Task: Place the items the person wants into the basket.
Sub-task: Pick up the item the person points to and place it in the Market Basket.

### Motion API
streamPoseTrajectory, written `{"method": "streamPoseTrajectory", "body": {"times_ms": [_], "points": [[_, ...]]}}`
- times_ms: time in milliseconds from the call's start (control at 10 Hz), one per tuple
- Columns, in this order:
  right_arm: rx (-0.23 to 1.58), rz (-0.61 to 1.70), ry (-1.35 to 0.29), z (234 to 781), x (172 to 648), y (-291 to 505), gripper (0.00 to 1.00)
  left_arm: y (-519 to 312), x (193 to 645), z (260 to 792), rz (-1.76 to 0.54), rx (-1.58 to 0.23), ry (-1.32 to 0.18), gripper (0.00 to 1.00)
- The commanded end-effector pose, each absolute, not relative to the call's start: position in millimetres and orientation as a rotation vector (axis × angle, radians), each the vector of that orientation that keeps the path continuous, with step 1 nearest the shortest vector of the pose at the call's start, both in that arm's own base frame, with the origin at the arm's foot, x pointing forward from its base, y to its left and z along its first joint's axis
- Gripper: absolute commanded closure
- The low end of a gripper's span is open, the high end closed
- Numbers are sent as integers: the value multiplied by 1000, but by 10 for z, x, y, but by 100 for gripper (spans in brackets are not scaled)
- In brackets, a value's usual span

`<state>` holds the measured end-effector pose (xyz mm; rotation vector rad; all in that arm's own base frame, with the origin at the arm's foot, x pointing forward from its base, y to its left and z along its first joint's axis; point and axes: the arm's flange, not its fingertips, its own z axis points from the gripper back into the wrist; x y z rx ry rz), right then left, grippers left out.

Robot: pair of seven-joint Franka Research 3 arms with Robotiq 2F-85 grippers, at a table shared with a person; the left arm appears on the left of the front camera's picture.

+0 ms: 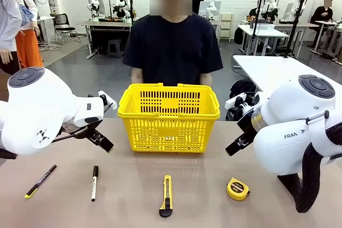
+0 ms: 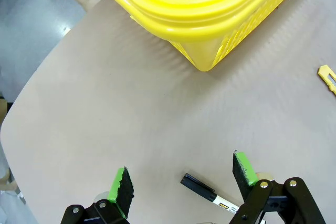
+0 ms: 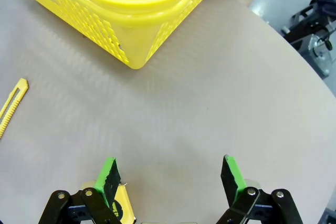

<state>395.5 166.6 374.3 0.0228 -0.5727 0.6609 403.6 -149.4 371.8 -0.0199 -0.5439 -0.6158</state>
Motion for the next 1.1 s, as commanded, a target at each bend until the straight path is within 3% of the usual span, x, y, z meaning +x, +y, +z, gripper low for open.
{"method": "streamPoseTrajectory", "body": {"times_ms": [0,900,1000], "points": [[23,661,-573,3743,3955,1666,0,-1494,4036,3718,-616,-20,-544,0],[23,661,-573,3743,3955,1666,0,-1494,4036,3718,-616,-20,-544,0],[-22,663,-600,3885,3776,1696,0,-1551,3909,3820,-619,-26,-569,0]]}}
